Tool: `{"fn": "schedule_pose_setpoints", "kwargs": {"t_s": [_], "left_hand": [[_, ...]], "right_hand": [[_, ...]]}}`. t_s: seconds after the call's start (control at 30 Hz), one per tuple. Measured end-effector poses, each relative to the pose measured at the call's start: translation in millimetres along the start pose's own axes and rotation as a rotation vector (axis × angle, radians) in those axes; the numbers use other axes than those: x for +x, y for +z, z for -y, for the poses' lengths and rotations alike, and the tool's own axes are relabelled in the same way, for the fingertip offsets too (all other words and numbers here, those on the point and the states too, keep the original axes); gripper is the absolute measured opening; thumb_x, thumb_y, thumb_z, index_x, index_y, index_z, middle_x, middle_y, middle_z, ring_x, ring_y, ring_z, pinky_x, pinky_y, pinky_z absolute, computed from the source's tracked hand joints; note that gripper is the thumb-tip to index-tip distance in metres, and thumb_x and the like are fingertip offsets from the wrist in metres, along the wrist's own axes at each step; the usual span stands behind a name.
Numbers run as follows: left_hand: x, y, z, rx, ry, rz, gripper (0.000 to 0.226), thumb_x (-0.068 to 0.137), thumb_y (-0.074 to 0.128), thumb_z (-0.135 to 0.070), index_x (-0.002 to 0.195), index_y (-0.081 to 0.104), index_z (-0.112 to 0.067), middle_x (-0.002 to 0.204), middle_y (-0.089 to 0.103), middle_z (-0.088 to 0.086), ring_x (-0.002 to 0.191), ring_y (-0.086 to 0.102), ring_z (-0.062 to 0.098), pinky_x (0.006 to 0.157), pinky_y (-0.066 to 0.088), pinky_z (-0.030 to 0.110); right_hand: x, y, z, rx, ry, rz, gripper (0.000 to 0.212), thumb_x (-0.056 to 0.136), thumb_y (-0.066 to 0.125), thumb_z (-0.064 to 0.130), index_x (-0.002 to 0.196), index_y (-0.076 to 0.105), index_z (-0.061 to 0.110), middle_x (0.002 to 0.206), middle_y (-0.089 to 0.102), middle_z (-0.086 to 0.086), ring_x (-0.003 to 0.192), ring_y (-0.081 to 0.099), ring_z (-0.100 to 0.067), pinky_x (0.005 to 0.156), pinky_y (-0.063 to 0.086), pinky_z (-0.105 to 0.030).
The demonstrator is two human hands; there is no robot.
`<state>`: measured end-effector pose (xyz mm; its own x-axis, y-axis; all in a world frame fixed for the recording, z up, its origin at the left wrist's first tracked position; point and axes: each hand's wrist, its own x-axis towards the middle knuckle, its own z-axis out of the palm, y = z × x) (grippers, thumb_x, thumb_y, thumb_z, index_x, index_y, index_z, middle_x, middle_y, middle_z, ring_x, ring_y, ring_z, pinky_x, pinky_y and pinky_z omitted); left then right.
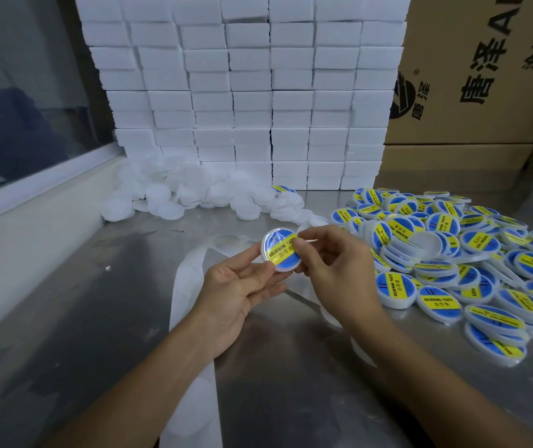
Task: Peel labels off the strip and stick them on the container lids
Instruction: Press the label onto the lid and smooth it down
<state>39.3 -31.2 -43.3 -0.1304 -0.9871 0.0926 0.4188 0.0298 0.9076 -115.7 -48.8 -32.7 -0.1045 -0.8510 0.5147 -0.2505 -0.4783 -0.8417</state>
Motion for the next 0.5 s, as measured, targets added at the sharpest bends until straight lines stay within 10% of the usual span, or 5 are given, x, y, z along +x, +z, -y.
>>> {"fn": "schedule_pose_setpoints", "kwargs": {"t_s": [0.5], "left_hand": [[-2.3,2.6,3.7,0.139,0.045,0.053,0.036,0.077,0.066,-0.015,0.112,0.069,-0.020,0.095,0.076,0.009,0.092,0.073,0.022,0.068,0.056,0.025]], "right_hand": [[-2.3,-2.7,7.6,-0.215,0.032,0.020,0.033,0.070,0.077,0.053,0.080,0.068,0.023,0.062,0.067,0.001,0.057,0.063,-0.015,0.055,0.053,-0.034]]}}
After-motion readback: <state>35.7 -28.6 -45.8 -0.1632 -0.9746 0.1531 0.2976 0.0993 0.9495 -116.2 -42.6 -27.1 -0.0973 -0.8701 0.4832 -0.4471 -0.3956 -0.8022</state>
